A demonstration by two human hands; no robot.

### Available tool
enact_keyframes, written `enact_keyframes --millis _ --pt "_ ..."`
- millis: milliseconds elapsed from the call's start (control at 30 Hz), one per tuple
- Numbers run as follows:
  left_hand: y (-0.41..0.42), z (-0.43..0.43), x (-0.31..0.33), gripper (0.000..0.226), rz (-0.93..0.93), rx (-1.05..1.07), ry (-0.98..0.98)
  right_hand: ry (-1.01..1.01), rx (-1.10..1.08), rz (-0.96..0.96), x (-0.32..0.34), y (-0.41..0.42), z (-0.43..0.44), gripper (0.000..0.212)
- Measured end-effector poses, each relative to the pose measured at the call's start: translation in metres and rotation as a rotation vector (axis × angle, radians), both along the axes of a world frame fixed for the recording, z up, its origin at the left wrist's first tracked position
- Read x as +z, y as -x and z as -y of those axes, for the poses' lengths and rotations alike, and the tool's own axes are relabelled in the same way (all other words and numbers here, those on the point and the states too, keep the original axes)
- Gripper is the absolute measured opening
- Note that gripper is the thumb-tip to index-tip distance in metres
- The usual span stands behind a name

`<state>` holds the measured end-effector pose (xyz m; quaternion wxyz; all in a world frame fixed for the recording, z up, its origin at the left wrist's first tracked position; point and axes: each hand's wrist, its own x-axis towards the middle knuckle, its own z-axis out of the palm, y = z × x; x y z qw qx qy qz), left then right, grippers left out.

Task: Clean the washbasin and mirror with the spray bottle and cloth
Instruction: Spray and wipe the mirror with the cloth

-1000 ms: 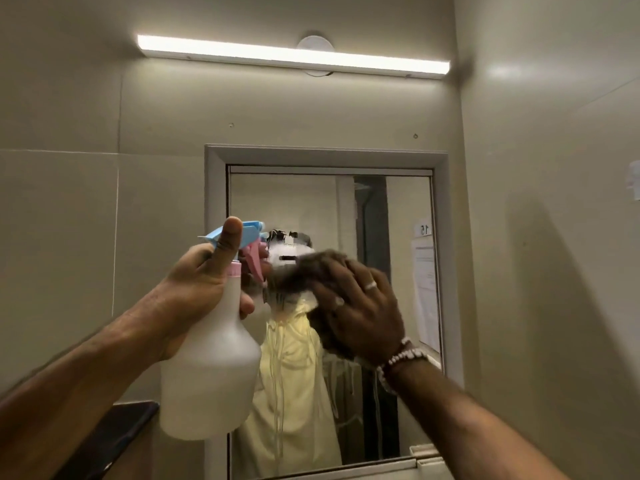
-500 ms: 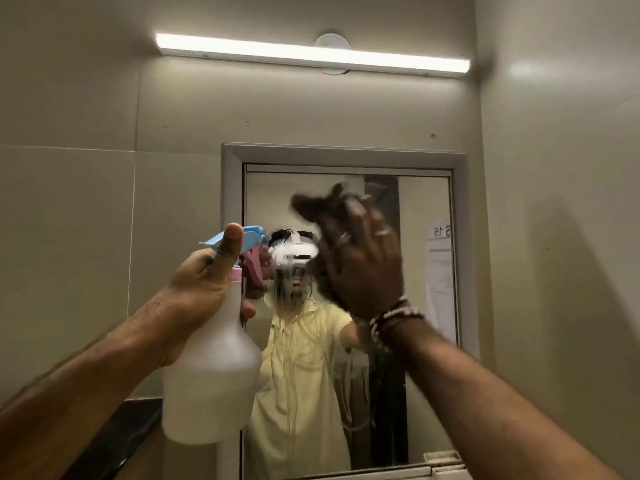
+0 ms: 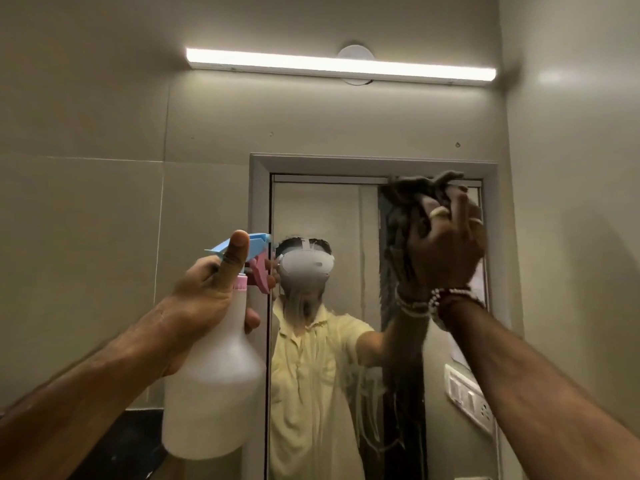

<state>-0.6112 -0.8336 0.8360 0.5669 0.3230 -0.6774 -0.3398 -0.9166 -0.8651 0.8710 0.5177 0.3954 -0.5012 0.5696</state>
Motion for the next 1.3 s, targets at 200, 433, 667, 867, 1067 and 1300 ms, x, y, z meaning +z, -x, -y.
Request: enact_keyframes --millis 200,433,667,867,1067,1300 --pt "0.002 0.005 0.009 0.070 0.002 0.022 0.023 -0.097 -0.021 -0.377 0.023 -0.090 0.025 0.043" --pt "0.001 0.011 0.010 0.064 -0.065 0.013 0.031 -0.113 -0.039 -0.501 0.016 -0.102 0.034 0.030" --pt "-0.011 0.011 -0.018 0.068 -0.089 -0.021 -0.004 -0.242 0.023 -0.768 -0.084 -0.106 0.032 0.028" --pt "-0.018 -0.005 -0.039 0.060 -0.052 0.015 -0.042 -0.260 0.147 -0.897 -0.182 -0.099 0.030 0.023" --pt "-0.015 -0.016 -0.060 0.069 -0.022 -0.008 -0.084 -0.350 0.158 -1.018 -0.252 -0.092 0.025 0.013" --pt "-0.005 -0.028 -0.061 0.066 0.021 -0.024 -0.094 -0.388 0.134 -1.255 -0.255 -0.076 0.032 0.014"
